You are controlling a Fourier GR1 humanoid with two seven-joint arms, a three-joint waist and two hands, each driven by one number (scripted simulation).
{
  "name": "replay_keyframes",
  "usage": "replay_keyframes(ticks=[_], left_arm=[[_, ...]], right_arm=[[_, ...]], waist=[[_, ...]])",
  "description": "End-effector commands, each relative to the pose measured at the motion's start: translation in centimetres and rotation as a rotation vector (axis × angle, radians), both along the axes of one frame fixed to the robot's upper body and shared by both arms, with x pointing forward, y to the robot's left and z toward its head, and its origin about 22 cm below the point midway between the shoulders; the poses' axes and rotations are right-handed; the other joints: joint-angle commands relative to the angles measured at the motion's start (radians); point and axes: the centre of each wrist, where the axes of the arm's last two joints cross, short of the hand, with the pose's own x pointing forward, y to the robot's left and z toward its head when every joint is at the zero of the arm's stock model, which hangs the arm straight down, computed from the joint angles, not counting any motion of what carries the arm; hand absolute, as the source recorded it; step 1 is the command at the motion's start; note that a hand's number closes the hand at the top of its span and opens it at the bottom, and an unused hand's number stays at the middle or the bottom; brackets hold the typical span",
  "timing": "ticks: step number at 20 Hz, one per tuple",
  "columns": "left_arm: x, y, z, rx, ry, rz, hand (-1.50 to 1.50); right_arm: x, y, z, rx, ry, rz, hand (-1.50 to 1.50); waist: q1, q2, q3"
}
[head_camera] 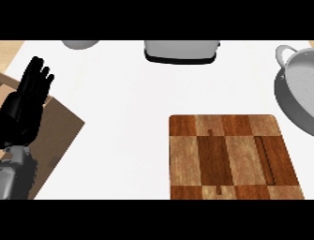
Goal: Pick the pear from the cutting board and place it in the pot
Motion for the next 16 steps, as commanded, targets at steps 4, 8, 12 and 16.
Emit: replay_keyframes(ticks=[4, 8, 12, 16], left_arm=[[0.8, -1.1, -1.4, 0.002, 0.026, -0.008, 0.0], [0.5, -0.6, -0.6, 0.012, 0.023, -0.02, 0.0], [-0.1, -0.5, -1.4, 0.0, 0.021, -0.02, 0.0], [0.8, 0.6, -1.1, 0.001, 0.011, -0.001, 0.0]], right_arm=[[3.2, 0.4, -2.3, -0.038, 0.097, -0.007, 1.5], [3.8, 0.4, -2.8, 0.067, 0.262, -0.044, -1.5], [3.4, 1.3, -5.5, 0.149, 0.347, 0.106, -1.5], [4.0, 0.9, -4.4, 0.34, 0.331, 0.22, -1.5]], waist=[[0.008, 0.01, -0.001], [0.029, 0.015, 0.0], [0.021, 0.013, 0.0], [0.013, 0.018, 0.001]])
